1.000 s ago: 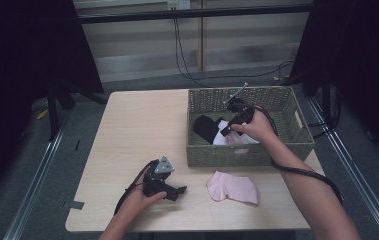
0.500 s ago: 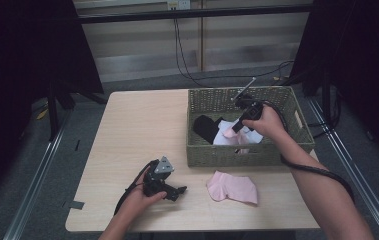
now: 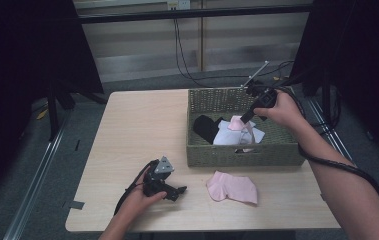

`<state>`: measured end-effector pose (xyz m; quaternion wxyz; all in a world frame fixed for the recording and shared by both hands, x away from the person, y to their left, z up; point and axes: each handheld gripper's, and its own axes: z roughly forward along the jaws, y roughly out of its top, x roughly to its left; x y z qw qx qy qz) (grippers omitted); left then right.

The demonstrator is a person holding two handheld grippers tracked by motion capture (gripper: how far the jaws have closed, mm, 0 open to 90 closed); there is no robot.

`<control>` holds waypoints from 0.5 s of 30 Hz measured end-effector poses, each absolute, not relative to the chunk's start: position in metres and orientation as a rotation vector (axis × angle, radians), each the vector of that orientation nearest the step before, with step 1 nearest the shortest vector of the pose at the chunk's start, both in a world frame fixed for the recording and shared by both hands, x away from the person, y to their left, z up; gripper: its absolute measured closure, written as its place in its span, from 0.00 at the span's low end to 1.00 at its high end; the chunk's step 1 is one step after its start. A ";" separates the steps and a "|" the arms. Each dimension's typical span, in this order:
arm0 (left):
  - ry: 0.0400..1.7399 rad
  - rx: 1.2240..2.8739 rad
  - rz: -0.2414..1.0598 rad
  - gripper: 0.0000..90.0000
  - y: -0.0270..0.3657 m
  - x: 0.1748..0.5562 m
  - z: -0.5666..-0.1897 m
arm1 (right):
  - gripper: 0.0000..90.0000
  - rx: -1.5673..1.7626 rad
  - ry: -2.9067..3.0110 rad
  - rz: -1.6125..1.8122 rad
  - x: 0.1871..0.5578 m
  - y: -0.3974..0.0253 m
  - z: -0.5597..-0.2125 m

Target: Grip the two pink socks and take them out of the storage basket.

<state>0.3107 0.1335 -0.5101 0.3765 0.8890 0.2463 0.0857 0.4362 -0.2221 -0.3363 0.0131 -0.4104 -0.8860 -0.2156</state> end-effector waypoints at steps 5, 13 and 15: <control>0.630 2.273 0.219 0.04 0.134 0.311 -0.510 | 0.97 -1.277 -2.775 -0.674 0.430 -0.224 -0.318; 0.630 2.274 0.219 0.04 0.134 0.311 -0.510 | 0.97 -1.246 -2.804 -0.680 0.421 -0.226 -0.298; 0.630 2.274 0.219 0.04 0.134 0.311 -0.510 | 0.96 -1.234 -2.811 -0.676 0.418 -0.225 -0.290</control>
